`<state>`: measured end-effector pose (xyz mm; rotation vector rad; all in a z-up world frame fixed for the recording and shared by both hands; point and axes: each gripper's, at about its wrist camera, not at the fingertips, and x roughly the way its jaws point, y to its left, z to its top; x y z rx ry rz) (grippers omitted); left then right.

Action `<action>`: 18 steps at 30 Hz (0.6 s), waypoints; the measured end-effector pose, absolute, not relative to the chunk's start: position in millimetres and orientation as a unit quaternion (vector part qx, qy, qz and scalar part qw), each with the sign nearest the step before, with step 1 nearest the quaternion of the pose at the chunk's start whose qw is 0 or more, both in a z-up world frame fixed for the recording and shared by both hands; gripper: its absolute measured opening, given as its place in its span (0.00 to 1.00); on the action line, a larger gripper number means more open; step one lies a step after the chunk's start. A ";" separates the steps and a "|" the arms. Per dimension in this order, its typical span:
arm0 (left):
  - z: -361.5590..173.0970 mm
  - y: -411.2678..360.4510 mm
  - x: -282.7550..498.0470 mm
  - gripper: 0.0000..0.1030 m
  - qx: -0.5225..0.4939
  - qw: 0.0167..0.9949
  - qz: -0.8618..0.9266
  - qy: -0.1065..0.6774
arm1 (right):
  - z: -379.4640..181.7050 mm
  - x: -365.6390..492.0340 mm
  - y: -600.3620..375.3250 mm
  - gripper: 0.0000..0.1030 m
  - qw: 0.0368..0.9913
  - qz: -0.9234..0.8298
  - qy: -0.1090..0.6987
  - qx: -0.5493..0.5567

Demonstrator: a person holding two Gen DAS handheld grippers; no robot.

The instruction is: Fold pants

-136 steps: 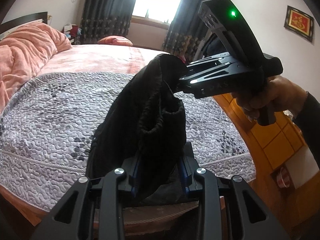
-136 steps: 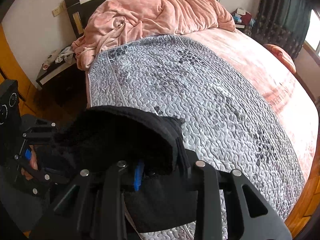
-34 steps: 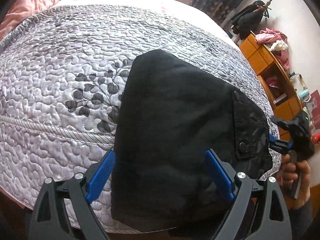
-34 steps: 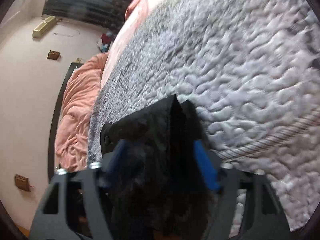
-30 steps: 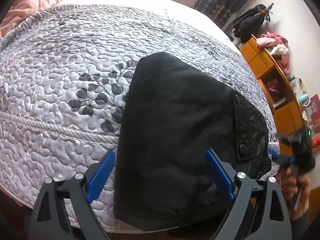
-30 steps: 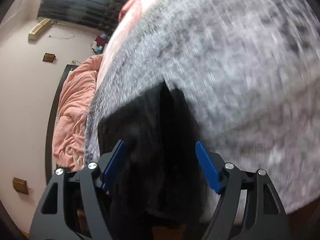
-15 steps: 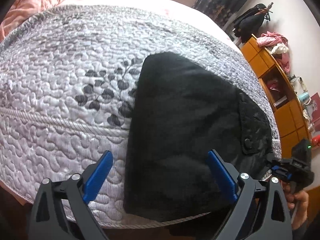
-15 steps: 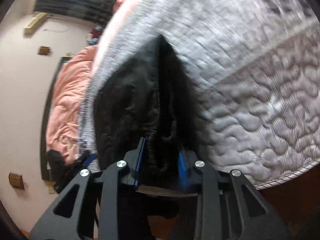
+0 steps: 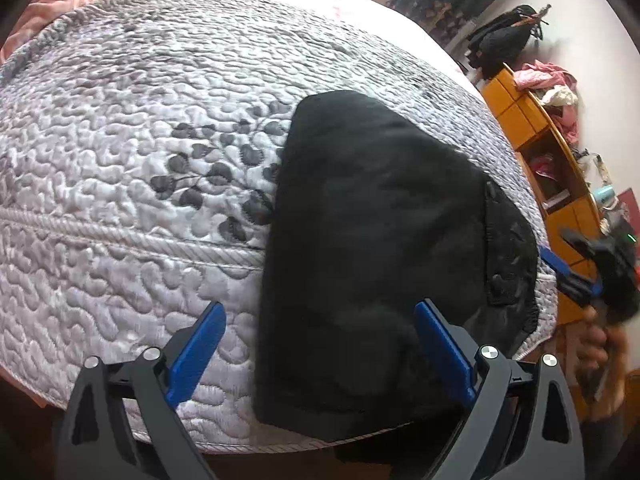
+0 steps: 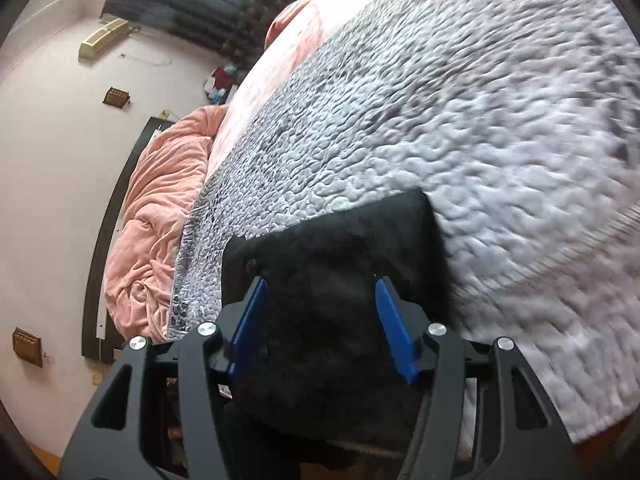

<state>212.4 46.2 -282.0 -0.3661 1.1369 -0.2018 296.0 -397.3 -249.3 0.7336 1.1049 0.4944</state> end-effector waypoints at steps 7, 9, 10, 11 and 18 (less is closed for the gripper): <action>-279.0 63.5 226.8 0.96 -0.187 0.814 -0.116 0.537 | -284.7 322.2 -411.1 0.65 0.730 0.206 0.539 0.367; -278.8 78.3 235.1 0.96 -0.220 0.807 -0.134 0.532 | -273.2 314.7 -423.3 0.77 0.730 0.219 0.519 0.388; -278.7 84.9 238.6 0.96 -0.237 0.803 -0.142 0.528 | -268.6 308.0 -434.4 0.84 0.726 0.226 0.510 0.401; -279.0 92.2 242.6 0.96 -0.254 0.799 -0.149 0.525 | -266.5 304.6 -439.9 0.88 0.725 0.225 0.510 0.405; -311.5 132.6 286.0 0.96 -0.351 0.731 -0.216 0.544 | -311.8 281.5 -453.0 0.93 0.675 0.252 0.559 0.411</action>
